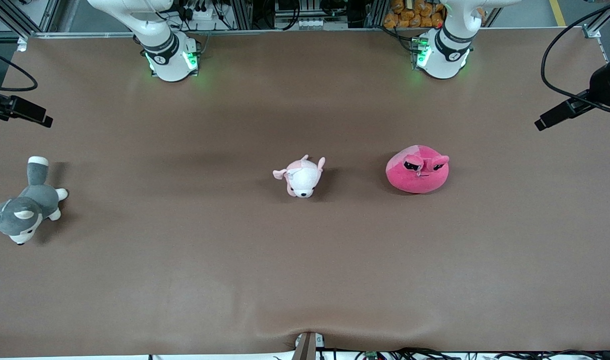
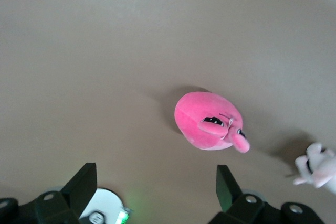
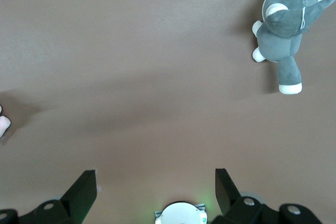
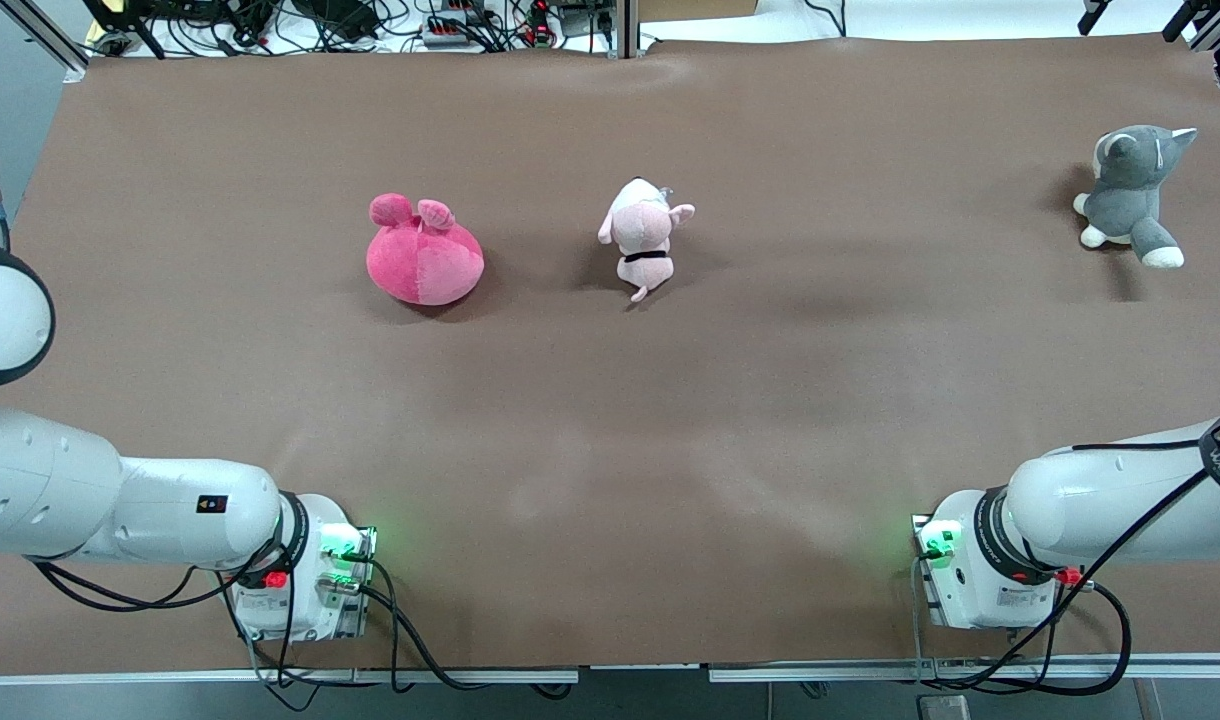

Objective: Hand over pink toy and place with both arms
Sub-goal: 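Move the left gripper down over the pink plush toy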

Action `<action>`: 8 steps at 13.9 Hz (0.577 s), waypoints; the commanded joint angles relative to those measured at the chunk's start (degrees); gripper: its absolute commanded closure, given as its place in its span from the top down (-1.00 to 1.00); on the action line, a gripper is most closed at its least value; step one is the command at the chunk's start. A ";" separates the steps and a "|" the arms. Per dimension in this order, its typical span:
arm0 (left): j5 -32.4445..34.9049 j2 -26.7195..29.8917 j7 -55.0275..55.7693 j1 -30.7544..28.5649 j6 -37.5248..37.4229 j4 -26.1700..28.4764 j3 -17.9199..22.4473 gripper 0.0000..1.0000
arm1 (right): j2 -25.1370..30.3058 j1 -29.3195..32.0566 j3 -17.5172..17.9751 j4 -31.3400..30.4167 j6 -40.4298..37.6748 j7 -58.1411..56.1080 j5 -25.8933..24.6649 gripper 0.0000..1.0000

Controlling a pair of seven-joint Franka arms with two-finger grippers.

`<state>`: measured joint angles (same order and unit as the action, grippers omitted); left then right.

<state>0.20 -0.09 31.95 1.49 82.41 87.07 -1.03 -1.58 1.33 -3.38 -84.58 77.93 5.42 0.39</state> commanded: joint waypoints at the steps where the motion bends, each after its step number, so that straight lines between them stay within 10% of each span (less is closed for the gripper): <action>1: -1.33 -2.45 6.52 0.27 0.90 -1.20 -0.20 1.00 | 0.53 -0.28 0.04 0.38 -0.76 0.91 -0.21 1.00; 8: -2.48 -4.31 11.82 1.85 4.69 -1.38 -2.57 1.00 | 0.53 -0.28 0.04 0.38 -0.76 0.91 -0.21 1.00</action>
<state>-2.10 -3.75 43.05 2.97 86.82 87.06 -3.12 -1.58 1.32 -3.38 -84.57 77.91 5.42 0.39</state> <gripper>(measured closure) 0.000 0.000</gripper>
